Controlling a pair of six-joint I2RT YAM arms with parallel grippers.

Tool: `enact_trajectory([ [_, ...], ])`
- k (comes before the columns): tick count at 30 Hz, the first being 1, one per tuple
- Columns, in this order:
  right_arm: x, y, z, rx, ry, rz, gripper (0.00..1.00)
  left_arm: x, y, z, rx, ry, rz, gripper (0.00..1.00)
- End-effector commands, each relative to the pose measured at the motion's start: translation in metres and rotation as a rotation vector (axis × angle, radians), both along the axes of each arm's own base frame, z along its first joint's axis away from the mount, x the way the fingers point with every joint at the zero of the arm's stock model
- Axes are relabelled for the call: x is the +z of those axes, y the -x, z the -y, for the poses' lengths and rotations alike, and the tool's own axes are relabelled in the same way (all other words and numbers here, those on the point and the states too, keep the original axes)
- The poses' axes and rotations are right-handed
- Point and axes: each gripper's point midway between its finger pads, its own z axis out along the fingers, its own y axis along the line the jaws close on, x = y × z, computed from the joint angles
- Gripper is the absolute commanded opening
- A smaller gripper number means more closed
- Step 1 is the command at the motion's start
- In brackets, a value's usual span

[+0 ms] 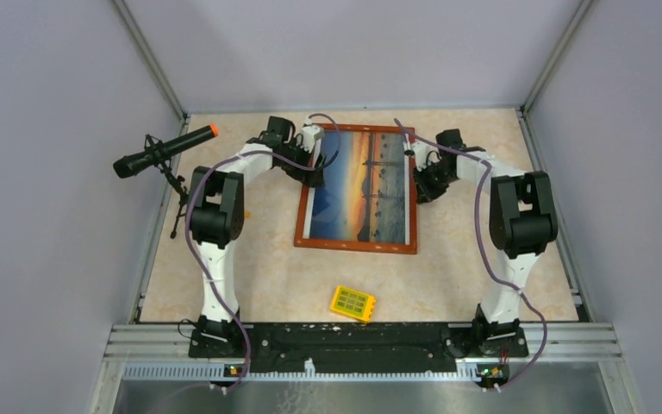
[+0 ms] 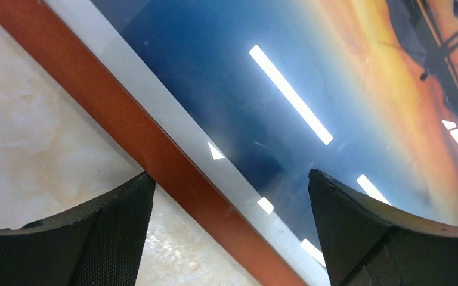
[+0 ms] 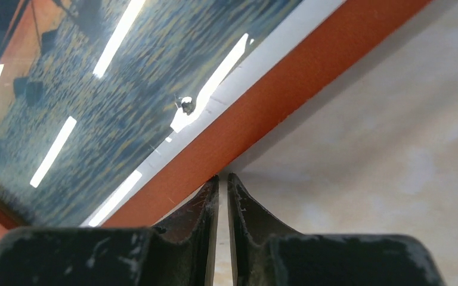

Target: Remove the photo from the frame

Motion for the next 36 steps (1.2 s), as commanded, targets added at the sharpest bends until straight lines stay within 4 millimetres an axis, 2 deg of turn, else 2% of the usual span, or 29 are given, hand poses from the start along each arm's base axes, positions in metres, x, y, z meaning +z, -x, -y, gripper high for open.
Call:
enact_trajectory([
  [1, -0.046, 0.109, -0.049, 0.114, -0.061, -0.390, 0.13, 0.011, 0.001, 0.038, -0.068, 0.136, -0.021, 0.99],
  [6, -0.036, 0.118, -0.086, 0.187, -0.089, -0.373, 0.14, 0.001, -0.004, 0.063, -0.135, 0.161, -0.059, 0.99],
  [15, -0.031, 0.137, -0.146, 0.260, -0.155, -0.356, 0.15, -0.013, 0.008, 0.111, -0.271, 0.158, -0.046, 0.99],
  [20, -0.026, 0.134, -0.168, 0.243, -0.212, -0.331, 0.16, -0.015, 0.015, 0.141, -0.344, 0.170, -0.036, 0.99],
  [27, -0.015, 0.127, -0.185, 0.211, -0.275, -0.262, 0.19, -0.019, 0.020, 0.176, -0.393, 0.207, -0.042, 0.99],
  [30, -0.009, 0.123, -0.194, 0.214, -0.289, -0.230, 0.20, -0.019, 0.023, 0.188, -0.424, 0.200, -0.025, 0.99],
  [36, -0.002, 0.117, -0.215, 0.247, -0.305, -0.170, 0.23, -0.018, 0.041, 0.203, -0.482, 0.211, -0.038, 0.99],
])
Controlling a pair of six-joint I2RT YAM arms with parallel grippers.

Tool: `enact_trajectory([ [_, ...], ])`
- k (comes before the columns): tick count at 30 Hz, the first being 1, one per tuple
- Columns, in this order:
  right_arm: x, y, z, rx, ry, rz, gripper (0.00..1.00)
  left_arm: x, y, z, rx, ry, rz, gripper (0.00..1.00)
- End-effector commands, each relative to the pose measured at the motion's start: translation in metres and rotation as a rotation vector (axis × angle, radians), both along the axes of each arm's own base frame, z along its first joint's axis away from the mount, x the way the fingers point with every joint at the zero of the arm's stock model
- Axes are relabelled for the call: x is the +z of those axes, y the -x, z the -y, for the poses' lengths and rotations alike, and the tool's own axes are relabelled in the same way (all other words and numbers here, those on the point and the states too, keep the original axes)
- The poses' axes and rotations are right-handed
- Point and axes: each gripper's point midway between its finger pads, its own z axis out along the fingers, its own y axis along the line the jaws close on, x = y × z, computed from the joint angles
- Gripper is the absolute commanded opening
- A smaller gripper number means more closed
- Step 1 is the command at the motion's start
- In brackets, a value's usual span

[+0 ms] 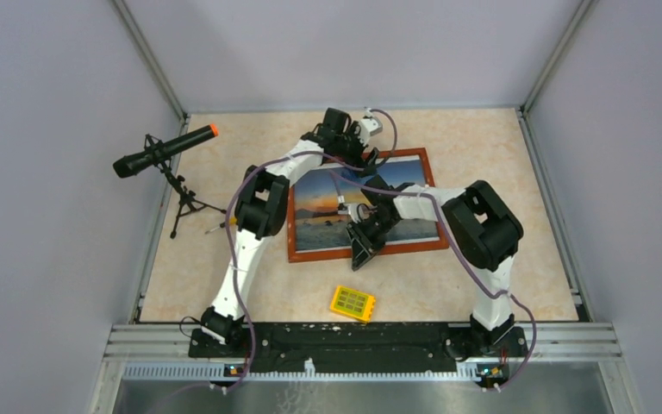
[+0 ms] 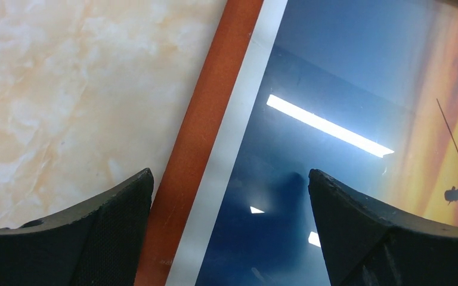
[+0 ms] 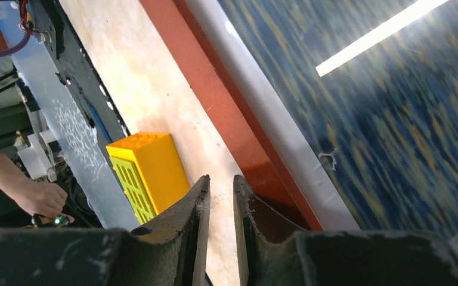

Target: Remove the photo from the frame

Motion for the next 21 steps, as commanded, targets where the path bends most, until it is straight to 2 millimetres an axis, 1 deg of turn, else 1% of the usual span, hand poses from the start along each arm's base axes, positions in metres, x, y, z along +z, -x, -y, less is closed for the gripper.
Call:
enact_trajectory([
  [1, 0.000, -0.081, -0.035, -0.045, -0.070, 0.383, 0.23, -0.017, 0.100, 0.045, -0.201, 0.027, -0.313, 0.99],
  [4, 0.008, -0.084, -0.038, -0.035, -0.075, 0.399, 0.26, -0.009, 0.091, 0.044, -0.164, 0.015, -0.278, 0.99],
  [6, 0.023, -0.088, -0.036, -0.019, -0.079, 0.448, 0.30, 0.007, 0.078, 0.039, -0.122, 0.026, -0.242, 0.99],
  [8, 0.041, -0.090, -0.032, -0.007, -0.081, 0.506, 0.33, 0.028, 0.062, 0.033, -0.080, 0.051, -0.206, 0.99],
  [10, 0.062, -0.092, -0.028, 0.008, -0.086, 0.560, 0.39, 0.054, 0.046, 0.027, -0.049, 0.064, -0.159, 0.99],
  [12, 0.086, -0.091, -0.024, 0.021, -0.105, 0.600, 0.46, 0.083, 0.032, 0.020, -0.018, 0.078, -0.101, 0.99],
  [15, 0.118, -0.086, -0.015, 0.018, -0.142, 0.646, 0.57, 0.137, 0.020, 0.008, 0.020, 0.119, -0.011, 0.99],
  [18, 0.142, -0.080, 0.001, -0.005, -0.169, 0.663, 0.64, 0.181, 0.014, -0.009, 0.086, 0.126, 0.066, 0.99],
  [19, 0.147, -0.079, 0.009, -0.026, -0.171, 0.663, 0.65, 0.190, 0.014, -0.016, 0.108, 0.121, 0.084, 0.99],
  [21, 0.155, -0.085, 0.030, -0.089, -0.155, 0.669, 0.66, 0.204, 0.025, -0.030, 0.115, 0.104, 0.103, 0.99],
])
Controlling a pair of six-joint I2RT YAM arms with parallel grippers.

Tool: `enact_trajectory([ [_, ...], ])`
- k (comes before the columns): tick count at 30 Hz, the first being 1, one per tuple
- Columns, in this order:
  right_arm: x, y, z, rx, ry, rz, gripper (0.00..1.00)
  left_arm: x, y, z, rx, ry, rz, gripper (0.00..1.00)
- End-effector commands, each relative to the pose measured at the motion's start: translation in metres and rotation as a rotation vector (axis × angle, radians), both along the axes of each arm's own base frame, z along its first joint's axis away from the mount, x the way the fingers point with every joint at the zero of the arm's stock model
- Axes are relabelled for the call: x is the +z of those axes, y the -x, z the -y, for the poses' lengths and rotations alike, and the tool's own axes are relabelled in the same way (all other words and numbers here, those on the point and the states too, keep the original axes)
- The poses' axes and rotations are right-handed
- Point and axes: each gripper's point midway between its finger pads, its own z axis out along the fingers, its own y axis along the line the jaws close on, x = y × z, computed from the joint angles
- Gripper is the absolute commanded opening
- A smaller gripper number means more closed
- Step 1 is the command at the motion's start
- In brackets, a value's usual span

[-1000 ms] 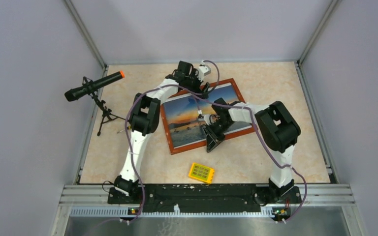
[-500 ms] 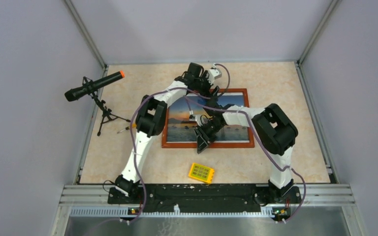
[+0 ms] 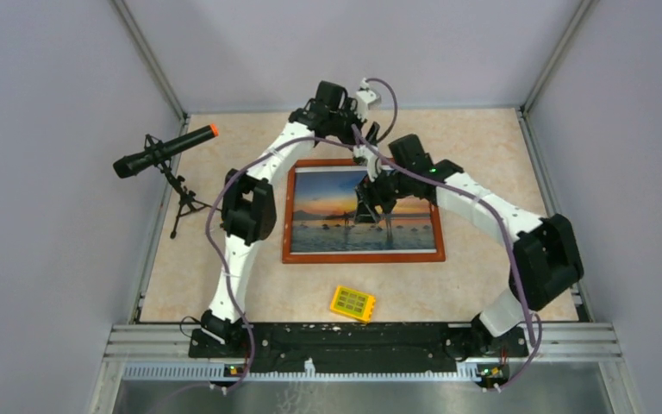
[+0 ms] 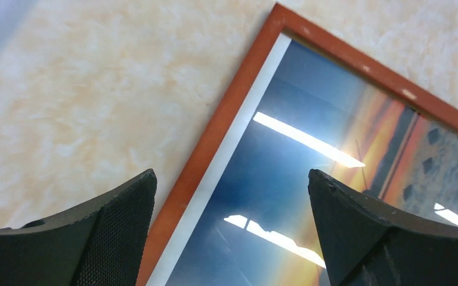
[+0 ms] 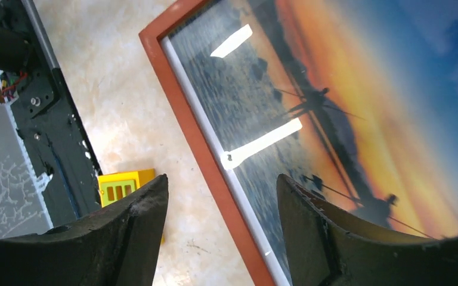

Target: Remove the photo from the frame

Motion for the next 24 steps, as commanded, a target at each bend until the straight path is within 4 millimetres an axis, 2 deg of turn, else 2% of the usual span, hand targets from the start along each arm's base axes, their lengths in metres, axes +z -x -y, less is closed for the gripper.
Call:
enact_trajectory([
  [1, 0.035, -0.014, 0.041, -0.102, -0.032, 0.080, 0.66, 0.116, 0.018, -0.036, 0.042, 0.039, 0.173, 0.99],
  [4, 0.032, -0.035, 0.093, -0.276, 0.009, 0.086, 0.66, 0.102, 0.063, -0.060, -0.048, -0.053, 0.182, 0.99],
  [5, 0.028, -0.041, 0.110, -0.335, 0.024, 0.080, 0.66, 0.079, 0.086, -0.071, -0.091, -0.096, 0.144, 0.99],
  [7, 0.017, -0.047, 0.141, -0.438, 0.048, 0.046, 0.66, 0.059, 0.130, -0.088, -0.182, -0.145, 0.119, 0.99],
  [10, 0.010, -0.050, 0.171, -0.531, 0.026, -0.014, 0.66, 0.026, 0.190, -0.109, -0.289, -0.203, 0.080, 0.98],
  [14, 0.009, -0.048, 0.180, -0.548, -0.007, -0.011, 0.69, -0.001, 0.241, -0.115, -0.367, -0.267, 0.096, 0.94],
  [17, 0.008, -0.042, 0.179, -0.535, -0.019, 0.025, 0.76, -0.023, 0.266, -0.110, -0.415, -0.314, 0.085, 0.91],
  [20, 0.004, -0.035, 0.180, -0.519, -0.012, 0.038, 0.81, -0.046, 0.281, -0.105, -0.447, -0.362, 0.056, 0.87],
  [24, 0.001, -0.031, 0.181, -0.514, -0.014, 0.047, 0.84, -0.062, 0.284, -0.096, -0.443, -0.380, 0.046, 0.82],
])
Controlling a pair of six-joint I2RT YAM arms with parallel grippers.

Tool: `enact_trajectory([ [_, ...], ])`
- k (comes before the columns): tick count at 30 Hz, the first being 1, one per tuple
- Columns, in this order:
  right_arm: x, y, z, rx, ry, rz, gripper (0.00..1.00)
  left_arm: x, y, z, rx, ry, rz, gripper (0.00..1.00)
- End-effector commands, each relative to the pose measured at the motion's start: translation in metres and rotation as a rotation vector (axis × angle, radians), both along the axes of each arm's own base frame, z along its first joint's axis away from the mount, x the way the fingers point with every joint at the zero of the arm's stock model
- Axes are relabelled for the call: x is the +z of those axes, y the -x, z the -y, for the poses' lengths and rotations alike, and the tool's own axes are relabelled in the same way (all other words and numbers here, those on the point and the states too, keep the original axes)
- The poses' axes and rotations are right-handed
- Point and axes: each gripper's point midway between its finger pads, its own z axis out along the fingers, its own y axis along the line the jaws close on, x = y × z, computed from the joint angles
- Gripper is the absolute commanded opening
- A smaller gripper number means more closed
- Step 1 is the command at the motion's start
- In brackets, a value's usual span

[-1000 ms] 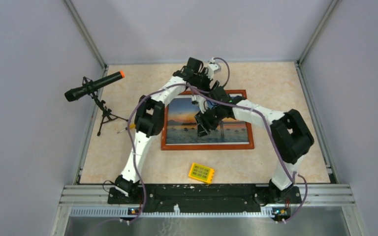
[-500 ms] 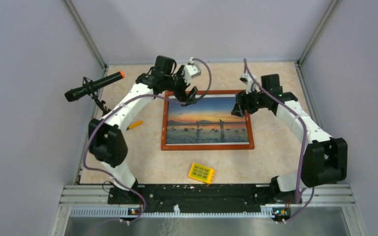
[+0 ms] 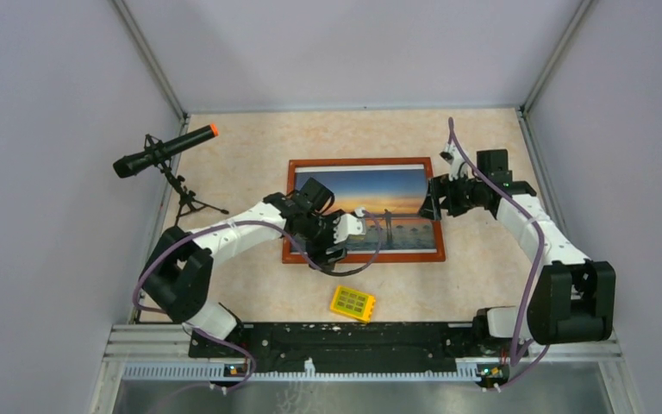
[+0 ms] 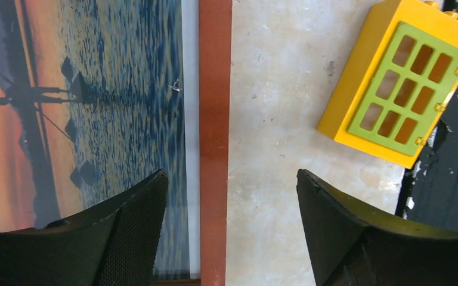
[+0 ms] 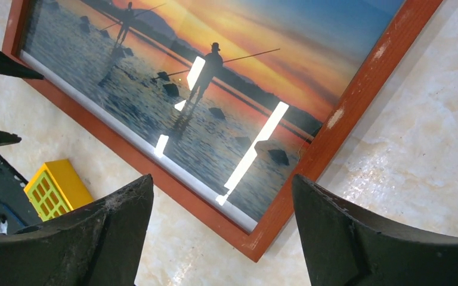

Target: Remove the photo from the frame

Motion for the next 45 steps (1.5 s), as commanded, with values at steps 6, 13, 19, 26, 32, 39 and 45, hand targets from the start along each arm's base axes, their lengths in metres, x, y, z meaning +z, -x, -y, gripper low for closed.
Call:
enact_trajectory([
  [6, 0.013, -0.004, -0.004, 0.040, -0.015, 0.092, 0.85, -0.022, -0.011, 0.023, 0.014, -0.028, 0.080, 0.75],
  [13, 0.014, -0.004, -0.004, 0.038, -0.018, 0.099, 0.86, -0.046, -0.016, 0.025, 0.008, -0.132, 0.181, 0.68],
  [19, 0.013, -0.004, -0.003, 0.034, -0.024, 0.092, 0.86, -0.060, -0.010, 0.025, 0.008, -0.180, 0.147, 0.39],
  [26, 0.014, -0.004, -0.001, 0.029, -0.042, 0.085, 0.86, -0.026, -0.014, 0.038, 0.014, -0.141, 0.130, 0.05],
  [32, 0.017, -0.004, 0.000, 0.027, -0.050, 0.089, 0.86, -0.007, -0.016, 0.041, 0.012, -0.125, 0.114, 0.00],
  [39, 0.017, -0.003, 0.000, 0.030, -0.060, 0.086, 0.86, -0.011, -0.029, 0.038, 0.040, -0.117, 0.100, 0.00],
  [45, 0.017, -0.004, 0.002, 0.026, -0.064, 0.085, 0.86, -0.018, -0.003, 0.040, -0.039, -0.079, -0.040, 0.00],
])
